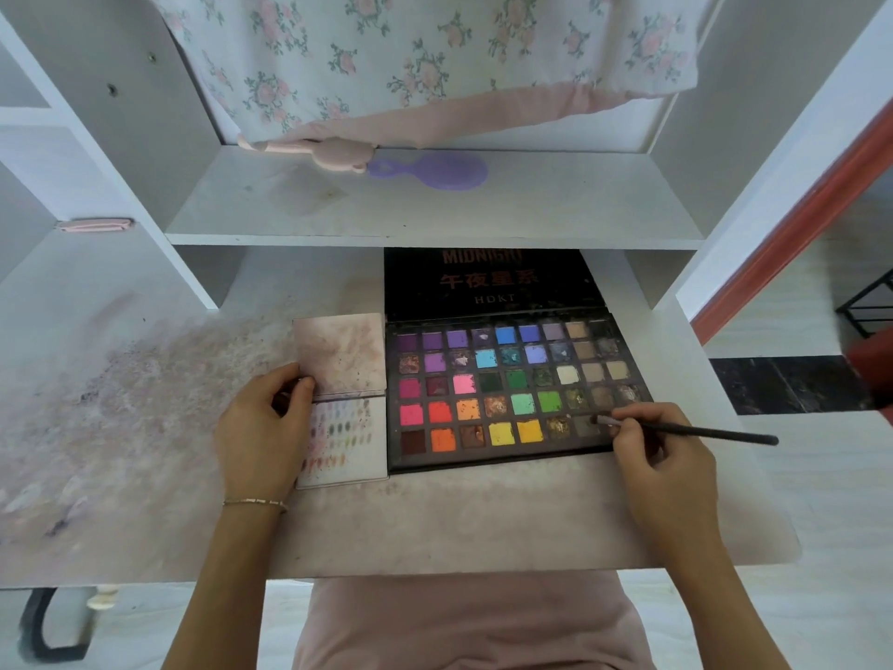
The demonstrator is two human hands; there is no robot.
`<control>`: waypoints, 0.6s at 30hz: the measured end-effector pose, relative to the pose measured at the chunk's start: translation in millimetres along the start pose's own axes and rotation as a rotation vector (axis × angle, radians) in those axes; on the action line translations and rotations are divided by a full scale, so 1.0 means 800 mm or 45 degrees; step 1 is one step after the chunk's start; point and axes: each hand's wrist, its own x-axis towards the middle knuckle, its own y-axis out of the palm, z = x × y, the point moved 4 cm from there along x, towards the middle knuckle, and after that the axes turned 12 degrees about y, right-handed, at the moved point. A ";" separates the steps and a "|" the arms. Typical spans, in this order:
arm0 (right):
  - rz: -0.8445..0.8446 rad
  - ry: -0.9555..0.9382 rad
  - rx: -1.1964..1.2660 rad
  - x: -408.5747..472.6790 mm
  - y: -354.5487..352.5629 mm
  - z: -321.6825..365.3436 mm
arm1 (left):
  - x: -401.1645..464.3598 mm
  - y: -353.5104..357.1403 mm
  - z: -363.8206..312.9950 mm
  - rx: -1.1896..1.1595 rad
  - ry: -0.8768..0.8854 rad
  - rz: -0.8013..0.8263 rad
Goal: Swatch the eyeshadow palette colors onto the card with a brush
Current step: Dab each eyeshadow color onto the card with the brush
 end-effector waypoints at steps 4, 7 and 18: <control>0.036 0.003 -0.092 0.001 0.003 0.000 | 0.000 -0.001 -0.002 0.002 0.010 -0.006; 0.054 -0.021 -0.127 0.001 0.005 0.001 | 0.000 0.000 -0.002 -0.003 0.006 -0.009; 0.044 -0.104 -0.221 -0.003 0.006 0.011 | -0.001 -0.001 -0.002 0.003 0.021 -0.024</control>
